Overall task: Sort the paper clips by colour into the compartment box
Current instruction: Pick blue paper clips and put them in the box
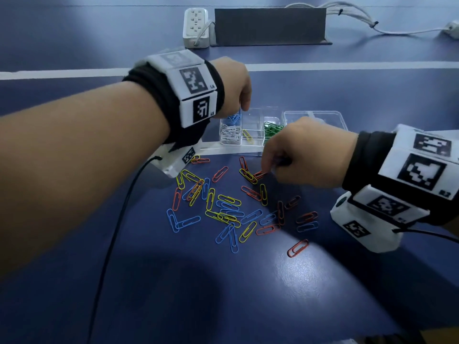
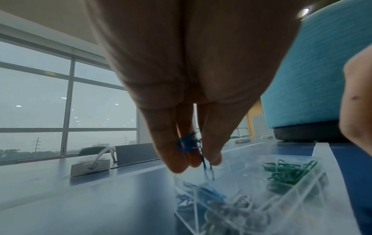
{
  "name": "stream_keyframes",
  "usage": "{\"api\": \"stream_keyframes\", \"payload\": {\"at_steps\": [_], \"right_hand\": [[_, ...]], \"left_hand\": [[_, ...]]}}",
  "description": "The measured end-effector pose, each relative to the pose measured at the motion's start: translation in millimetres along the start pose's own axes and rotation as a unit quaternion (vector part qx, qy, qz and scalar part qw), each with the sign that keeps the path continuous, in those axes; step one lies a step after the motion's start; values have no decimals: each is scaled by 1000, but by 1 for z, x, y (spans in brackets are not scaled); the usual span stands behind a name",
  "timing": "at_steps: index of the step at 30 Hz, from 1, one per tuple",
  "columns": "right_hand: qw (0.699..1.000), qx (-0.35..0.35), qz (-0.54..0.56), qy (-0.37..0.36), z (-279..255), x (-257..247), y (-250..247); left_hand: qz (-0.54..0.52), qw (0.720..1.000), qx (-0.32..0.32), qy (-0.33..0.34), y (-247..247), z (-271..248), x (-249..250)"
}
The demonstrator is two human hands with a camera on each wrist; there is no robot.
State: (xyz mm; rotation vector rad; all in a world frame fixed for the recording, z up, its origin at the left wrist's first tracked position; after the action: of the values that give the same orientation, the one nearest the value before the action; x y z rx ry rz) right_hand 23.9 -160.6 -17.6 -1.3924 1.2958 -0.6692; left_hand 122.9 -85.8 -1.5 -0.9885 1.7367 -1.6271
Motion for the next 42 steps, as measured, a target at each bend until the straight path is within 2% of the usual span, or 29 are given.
{"api": "stream_keyframes", "payload": {"at_steps": [8,14,19,22,27,30,37,39,42], "right_hand": [[994,42,88,53,24,10,-30],[968,98,212,91,63,8,-46],[969,91,203,107,89,-12,-45],[974,90,161,132,99,-14,-42],[967,76,186,154,103,-10,-37],[957,85,233,148,97,-9,-39],[958,107,244,105,87,-9,-42],[963,115,229,84,82,-13,-42],[984,109,142,17,69,-31,-36]], "left_hand": [[-75,997,20,-19,-5,-8,-9],[-160,984,40,-59,-8,-21,-27],[-170,979,43,-107,1,-38,-50],[-177,974,46,-131,6,-47,-63],[-172,977,26,-124,11,-55,-66],[-147,984,-3,-105,12,-58,-59],[-98,988,-88,-79,22,-72,-47],[-75,991,-89,-72,22,-74,-46],[-52,991,-108,-65,24,-80,-45]]}}
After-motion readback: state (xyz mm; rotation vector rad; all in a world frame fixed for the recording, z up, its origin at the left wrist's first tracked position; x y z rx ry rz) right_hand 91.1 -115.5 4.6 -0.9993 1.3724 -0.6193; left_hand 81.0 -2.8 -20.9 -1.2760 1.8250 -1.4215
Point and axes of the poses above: each hand's wrist, its own z-axis towards the middle knuckle, its own y-axis out of the palm, x = y × z, the point moved 6 cm from there along z, towards the middle knuckle, and after that the axes turned 2 degrees about z, right-handed, at the moved point
